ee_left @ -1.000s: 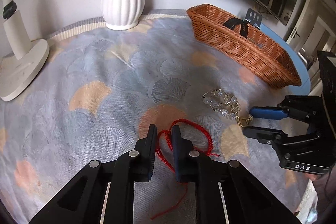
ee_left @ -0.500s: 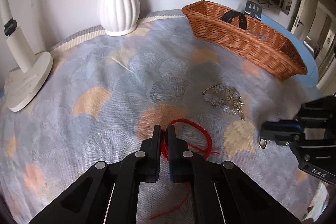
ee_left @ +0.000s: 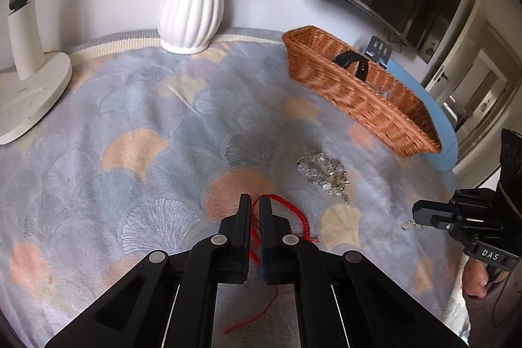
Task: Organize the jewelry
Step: 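Carry the red bracelet and gold ring into the wicker basket and open both tools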
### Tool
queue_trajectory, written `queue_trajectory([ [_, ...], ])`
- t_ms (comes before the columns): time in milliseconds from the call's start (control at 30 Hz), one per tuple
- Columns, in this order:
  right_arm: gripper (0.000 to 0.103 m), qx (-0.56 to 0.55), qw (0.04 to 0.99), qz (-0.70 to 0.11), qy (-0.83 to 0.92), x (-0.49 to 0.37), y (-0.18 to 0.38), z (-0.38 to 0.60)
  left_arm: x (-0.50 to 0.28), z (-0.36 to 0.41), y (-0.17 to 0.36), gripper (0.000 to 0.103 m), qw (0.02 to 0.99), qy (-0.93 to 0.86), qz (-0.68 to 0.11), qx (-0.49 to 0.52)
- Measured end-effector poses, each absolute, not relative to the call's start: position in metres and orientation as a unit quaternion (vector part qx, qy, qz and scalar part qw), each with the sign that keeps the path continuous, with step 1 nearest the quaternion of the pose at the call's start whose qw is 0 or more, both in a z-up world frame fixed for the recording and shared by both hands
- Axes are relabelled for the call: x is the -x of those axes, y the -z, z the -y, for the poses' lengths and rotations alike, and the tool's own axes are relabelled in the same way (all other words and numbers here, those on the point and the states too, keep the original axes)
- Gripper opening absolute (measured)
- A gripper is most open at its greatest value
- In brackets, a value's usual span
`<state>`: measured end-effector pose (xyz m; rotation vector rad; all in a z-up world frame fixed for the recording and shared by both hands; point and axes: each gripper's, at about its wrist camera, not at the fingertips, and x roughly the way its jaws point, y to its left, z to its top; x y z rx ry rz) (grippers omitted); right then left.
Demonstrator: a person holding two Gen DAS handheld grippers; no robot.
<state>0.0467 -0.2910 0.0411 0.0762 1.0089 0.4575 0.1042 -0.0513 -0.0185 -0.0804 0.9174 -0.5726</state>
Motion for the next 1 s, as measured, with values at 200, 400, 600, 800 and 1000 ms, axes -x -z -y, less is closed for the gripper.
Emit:
queue_trajectory([
  [200,0.004,-0.045,0.851,-0.477,-0.215,-0.044,-0.043,0.295,-0.113,0.045,0.025,0.014,0.850,0.253,-0.459,0.050],
  [400,0.005,-0.064,0.847,-0.478,-0.223,-0.043,-0.042,0.298,-0.111,0.060,0.027,0.030,0.852,0.249,-0.461,0.011],
  [600,0.005,-0.100,0.847,-0.465,-0.235,-0.042,-0.059,0.316,-0.105,0.079,0.027,0.006,0.861,0.224,-0.454,-0.054],
  [800,0.005,-0.106,0.854,-0.453,-0.233,-0.039,-0.069,0.333,-0.104,0.072,0.007,0.006,0.847,0.279,-0.452,0.014],
  [1000,0.005,-0.126,0.863,-0.436,-0.224,-0.039,-0.079,0.360,-0.094,0.083,-0.053,0.006,0.853,0.326,-0.406,0.040],
])
